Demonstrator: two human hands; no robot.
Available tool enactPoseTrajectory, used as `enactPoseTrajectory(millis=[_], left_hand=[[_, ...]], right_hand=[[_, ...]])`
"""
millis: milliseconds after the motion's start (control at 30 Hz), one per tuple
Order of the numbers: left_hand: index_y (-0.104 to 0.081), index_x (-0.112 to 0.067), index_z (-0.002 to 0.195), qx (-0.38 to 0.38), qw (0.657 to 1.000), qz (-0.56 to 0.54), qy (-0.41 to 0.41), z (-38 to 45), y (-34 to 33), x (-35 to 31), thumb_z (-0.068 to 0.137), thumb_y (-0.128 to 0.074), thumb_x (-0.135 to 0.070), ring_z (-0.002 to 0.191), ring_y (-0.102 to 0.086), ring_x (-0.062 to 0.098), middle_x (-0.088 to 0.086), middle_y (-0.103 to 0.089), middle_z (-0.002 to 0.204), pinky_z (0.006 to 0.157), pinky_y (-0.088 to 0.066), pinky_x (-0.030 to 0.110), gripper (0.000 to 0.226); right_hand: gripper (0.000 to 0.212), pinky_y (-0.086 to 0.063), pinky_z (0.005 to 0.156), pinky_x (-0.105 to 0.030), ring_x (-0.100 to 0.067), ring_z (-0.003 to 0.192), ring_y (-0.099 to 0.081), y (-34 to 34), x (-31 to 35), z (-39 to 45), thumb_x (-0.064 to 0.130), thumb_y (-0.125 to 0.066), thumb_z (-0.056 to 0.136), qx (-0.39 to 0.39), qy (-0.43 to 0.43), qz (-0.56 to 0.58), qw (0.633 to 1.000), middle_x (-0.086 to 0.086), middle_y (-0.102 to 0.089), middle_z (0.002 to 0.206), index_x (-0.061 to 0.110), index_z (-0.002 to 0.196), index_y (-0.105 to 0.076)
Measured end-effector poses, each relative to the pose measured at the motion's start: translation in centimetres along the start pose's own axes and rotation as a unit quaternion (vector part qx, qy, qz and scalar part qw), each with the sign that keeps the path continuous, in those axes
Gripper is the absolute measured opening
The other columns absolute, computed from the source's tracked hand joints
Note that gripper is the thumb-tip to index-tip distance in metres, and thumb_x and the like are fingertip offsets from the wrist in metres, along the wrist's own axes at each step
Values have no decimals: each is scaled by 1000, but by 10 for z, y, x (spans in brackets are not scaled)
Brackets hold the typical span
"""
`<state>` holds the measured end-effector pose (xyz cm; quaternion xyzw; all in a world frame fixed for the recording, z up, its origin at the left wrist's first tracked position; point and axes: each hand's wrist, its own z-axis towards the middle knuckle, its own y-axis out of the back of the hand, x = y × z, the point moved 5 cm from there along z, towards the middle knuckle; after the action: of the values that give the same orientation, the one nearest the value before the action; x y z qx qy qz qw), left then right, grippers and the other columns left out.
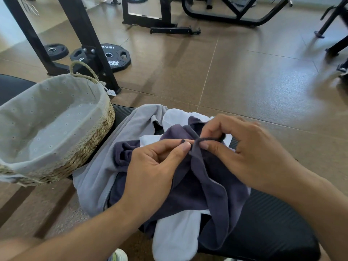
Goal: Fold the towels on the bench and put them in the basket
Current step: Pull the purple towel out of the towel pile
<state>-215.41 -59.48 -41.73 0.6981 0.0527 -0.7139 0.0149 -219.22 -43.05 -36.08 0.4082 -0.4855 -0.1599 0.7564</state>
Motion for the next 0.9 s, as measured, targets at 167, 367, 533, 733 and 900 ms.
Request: enactPoseTrajectory(millis=[167, 367, 533, 733, 900], left_hand=[[-79, -25, 97, -9, 1000, -2, -2, -1, 0, 3, 92, -70, -40, 84, -74, 37, 13, -77, 81, 82, -59, 53, 19], [-71, -27, 88, -34, 998, -50, 14, -2, -3, 6, 93, -66, -45, 76, -63, 61, 39, -63, 79, 73, -50, 73, 19], [-70, -28, 81, 15, 994, -105, 16, -6, -10, 9, 91, -58, -31, 62, -69, 13, 7, -71, 66, 57, -55, 24, 15], [-69, -18, 89, 42, 989, -139, 20, -7, -10, 9, 94, -58, -36, 79, -69, 23, 15, -72, 83, 68, -57, 30, 22], [-66, -24, 87, 48, 994, -100, -1, -9, -12, 6, 85, -70, -38, 48, -49, 13, 1, -62, 56, 51, -43, 23, 14]], right_hand=[[5, -40, 68, -16, -8, 77, -59, -1, -3, -1, 43, -67, 89, 4, -30, 0, 1000, 14, -64, 74, 38, 90, -69], [13, -38, 54, -15, -6, 51, -47, -7, -6, -1, 38, -72, 89, 15, -69, 116, 991, 2, -57, 56, 30, 79, -68], [13, -38, 52, -17, -7, 50, -45, -13, -5, 0, 30, -72, 91, 8, -88, 176, 981, -5, -61, 56, 27, 80, -68], [14, -34, 53, -11, -6, 47, -46, -12, -5, -1, 31, -73, 89, -18, -82, 130, 988, 13, -51, 48, 30, 77, -65], [13, -34, 52, -14, -6, 49, -44, -11, -5, -2, 34, -72, 89, -10, -77, 127, 989, 11, -51, 51, 30, 78, -66]])
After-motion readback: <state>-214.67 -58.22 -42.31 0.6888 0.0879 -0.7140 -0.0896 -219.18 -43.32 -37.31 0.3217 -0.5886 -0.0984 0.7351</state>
